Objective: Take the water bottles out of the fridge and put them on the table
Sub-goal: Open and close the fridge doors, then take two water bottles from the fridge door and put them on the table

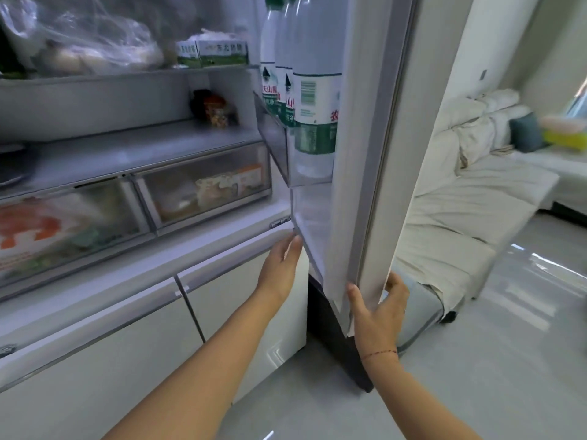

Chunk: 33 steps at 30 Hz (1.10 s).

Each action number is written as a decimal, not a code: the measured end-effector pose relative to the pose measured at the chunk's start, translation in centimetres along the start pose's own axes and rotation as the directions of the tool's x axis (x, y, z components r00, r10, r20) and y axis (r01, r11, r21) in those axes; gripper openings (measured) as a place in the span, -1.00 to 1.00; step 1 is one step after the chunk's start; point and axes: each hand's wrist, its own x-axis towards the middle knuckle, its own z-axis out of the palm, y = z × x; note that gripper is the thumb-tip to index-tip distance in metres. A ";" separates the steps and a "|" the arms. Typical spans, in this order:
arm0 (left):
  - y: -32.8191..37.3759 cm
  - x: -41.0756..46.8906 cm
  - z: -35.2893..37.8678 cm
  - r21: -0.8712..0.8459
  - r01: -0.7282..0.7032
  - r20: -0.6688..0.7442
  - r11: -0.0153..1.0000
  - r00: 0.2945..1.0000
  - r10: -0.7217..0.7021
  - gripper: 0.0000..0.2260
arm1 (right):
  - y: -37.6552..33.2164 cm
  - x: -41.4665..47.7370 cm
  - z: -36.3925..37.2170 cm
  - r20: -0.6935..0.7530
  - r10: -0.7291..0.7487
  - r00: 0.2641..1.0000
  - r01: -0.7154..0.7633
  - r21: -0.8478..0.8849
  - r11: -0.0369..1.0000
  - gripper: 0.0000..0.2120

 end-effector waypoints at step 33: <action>3.2 17.3 18.5 0.593 -0.399 0.443 0.699 0.887 0.130 -0.38 | 4.9 25.7 -6.7 0.107 0.260 0.960 -0.270 0.097 0.958 -0.52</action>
